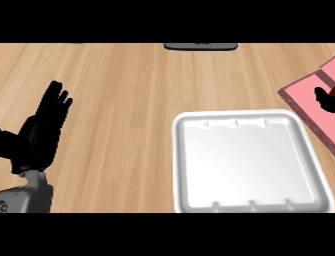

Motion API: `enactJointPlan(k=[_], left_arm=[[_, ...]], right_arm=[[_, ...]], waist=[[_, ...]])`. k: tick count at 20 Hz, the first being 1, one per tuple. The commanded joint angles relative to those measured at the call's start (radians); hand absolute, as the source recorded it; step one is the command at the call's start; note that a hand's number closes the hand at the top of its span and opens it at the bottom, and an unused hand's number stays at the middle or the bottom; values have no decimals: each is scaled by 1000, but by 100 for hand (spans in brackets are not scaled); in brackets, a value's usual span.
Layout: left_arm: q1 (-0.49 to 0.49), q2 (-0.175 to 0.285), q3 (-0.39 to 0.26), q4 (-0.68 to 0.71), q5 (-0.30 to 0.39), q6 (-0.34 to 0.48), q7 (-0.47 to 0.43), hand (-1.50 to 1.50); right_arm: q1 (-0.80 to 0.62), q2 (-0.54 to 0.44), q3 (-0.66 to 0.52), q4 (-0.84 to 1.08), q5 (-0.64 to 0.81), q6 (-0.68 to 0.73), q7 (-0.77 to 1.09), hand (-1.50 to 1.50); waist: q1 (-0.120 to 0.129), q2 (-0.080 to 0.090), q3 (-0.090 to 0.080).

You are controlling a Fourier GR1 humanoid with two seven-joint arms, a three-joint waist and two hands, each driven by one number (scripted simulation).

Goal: Pick the bell pepper from the tray and place it in the cardboard box

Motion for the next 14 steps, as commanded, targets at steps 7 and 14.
enactJointPlan(k=[7,14], left_arm=[[-56,21,15,22,14,-14,25,0],[-9,7,12,2,10,-8,-5,0]], right_arm=[[-115,-104,57,500,118,85,-81,-150],[-205,-56,-112,545,-59,-180,-298,-150]], waist=[[12,6,1],[6,4,2]])
